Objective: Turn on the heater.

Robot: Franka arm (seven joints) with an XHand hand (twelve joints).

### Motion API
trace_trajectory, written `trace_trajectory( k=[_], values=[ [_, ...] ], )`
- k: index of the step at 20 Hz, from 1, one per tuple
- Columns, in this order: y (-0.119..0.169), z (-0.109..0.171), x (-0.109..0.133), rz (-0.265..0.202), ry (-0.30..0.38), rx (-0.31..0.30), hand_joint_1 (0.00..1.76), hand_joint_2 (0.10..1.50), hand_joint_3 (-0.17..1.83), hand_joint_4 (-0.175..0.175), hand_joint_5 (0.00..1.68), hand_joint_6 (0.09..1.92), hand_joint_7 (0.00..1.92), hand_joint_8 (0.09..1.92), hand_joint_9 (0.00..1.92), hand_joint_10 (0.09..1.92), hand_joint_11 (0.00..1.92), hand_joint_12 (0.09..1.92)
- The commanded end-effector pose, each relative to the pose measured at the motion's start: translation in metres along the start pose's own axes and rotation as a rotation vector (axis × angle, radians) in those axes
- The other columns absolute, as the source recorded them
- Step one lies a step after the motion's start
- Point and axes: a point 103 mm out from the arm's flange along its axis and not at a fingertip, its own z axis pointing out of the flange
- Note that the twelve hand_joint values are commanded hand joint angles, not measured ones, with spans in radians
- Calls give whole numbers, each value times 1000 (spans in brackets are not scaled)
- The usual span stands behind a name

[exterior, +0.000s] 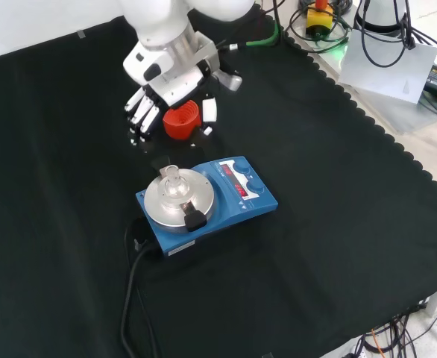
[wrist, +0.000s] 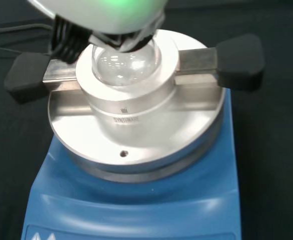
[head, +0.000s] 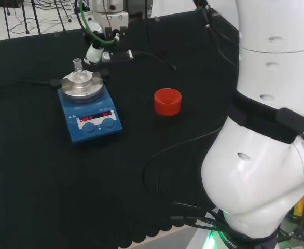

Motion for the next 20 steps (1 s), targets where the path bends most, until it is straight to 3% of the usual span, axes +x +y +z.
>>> trace_trajectory(
  k=[1,6,9,15,20],
  values=[
    [-37,-15,-20,31,15,-41,972,547,750,-51,419,477,259,677,502,688,175,1358],
    [-62,-15,-20,27,6,-47,966,553,745,-51,422,466,277,682,503,688,175,1359],
    [-78,-14,-22,33,0,-39,965,570,734,-52,431,451,394,680,552,683,195,1356],
    [-109,-8,-24,59,-29,5,1046,619,767,-62,452,489,855,701,960,590,468,1282],
    [-134,2,-17,64,-62,34,1112,648,790,-75,434,551,1042,831,1143,664,719,1180]
  ],
)
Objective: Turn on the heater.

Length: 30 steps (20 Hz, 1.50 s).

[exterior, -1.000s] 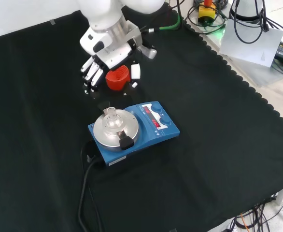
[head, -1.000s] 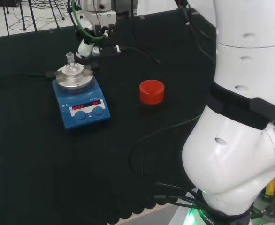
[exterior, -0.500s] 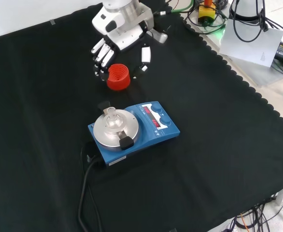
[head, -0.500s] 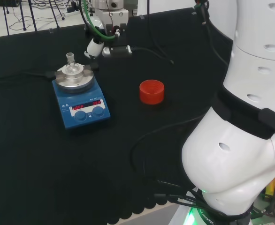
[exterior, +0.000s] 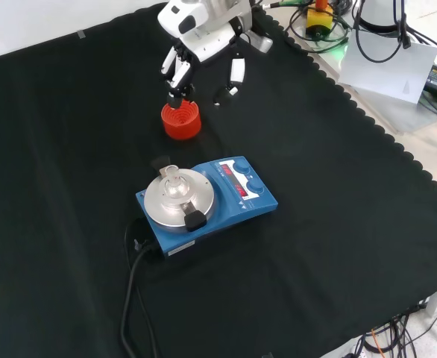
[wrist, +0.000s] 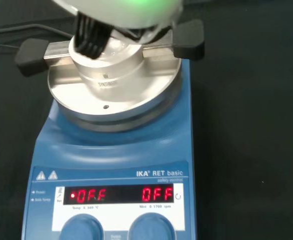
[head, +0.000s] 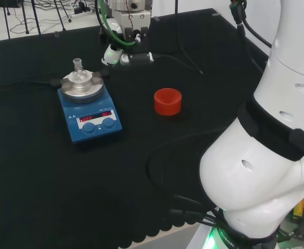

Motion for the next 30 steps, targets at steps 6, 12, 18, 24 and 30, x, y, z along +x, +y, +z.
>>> trace_trajectory(
  k=[6,12,18,24,30],
  values=[
    [-71,27,2,33,-110,110,1322,558,955,-118,430,611,1227,1112,1377,939,1261,899],
    [-84,37,2,34,-152,173,1190,681,771,-118,403,661,1403,1406,1563,1153,1528,836],
    [-94,49,13,-5,-210,272,1318,711,836,-91,295,673,1460,1675,1646,1402,1405,1109],
    [-98,62,26,-28,-233,350,1372,670,959,-62,237,325,1484,1718,1659,1445,1339,1228],
    [-101,70,33,-57,-227,394,1380,662,989,-47,224,184,1491,1726,1661,1453,1335,1244]
  ],
)
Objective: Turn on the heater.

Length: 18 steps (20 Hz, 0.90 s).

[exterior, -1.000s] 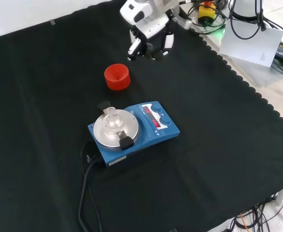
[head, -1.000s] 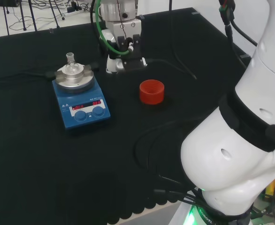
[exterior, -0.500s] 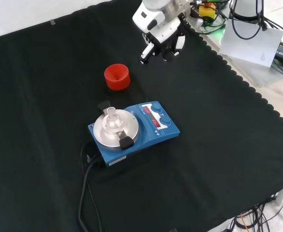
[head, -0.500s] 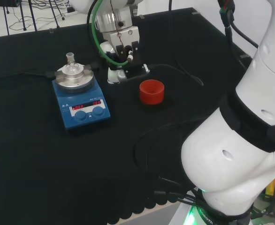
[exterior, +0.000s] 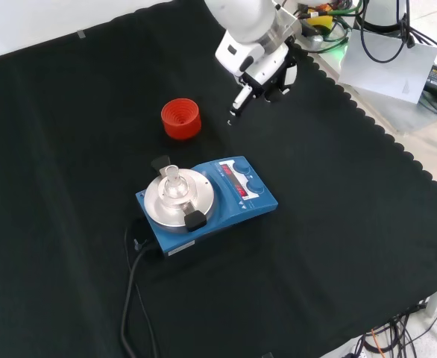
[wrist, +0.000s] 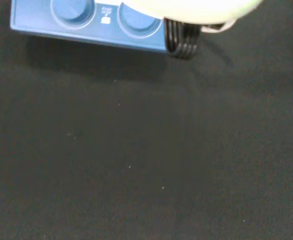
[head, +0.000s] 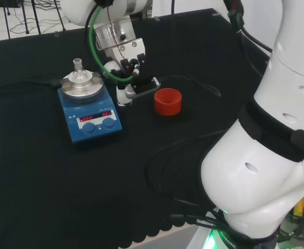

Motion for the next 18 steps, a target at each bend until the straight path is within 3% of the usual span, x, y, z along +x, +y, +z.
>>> trace_trajectory(
  k=[1,18],
  values=[
    [-2,6,13,-43,-10,44,1380,660,994,-46,232,157,1492,1727,1661,1455,1335,1247],
    [1,26,26,-112,-17,141,1404,647,1049,-18,199,87,1505,1751,1661,1483,1315,1289]
  ],
)
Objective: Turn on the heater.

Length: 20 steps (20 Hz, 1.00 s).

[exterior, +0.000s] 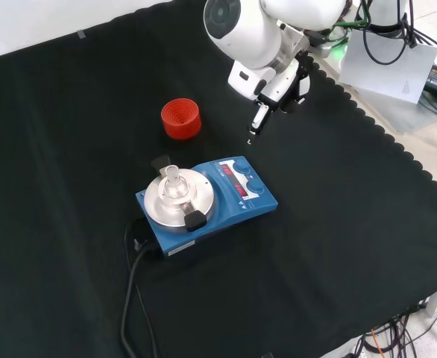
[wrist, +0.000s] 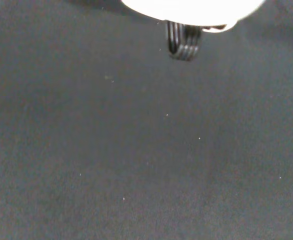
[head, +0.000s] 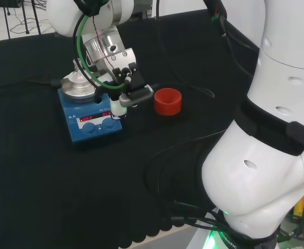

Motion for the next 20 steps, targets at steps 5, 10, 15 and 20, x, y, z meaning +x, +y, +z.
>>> trace_trajectory(
  k=[5,10,15,20],
  values=[
    [8,7,8,-27,-4,23,1410,647,1053,-12,194,87,1505,1756,1661,1488,1312,1295],
    [15,11,10,-32,-15,52,1412,647,1056,-9,192,87,1502,1760,1661,1492,1309,1302],
    [25,11,13,-37,-33,73,1413,647,1058,-7,191,87,1501,1763,1660,1495,1308,1307],
    [35,12,17,-41,-44,98,1412,645,1063,-6,192,87,1502,1764,1660,1497,1307,1310]
  ],
)
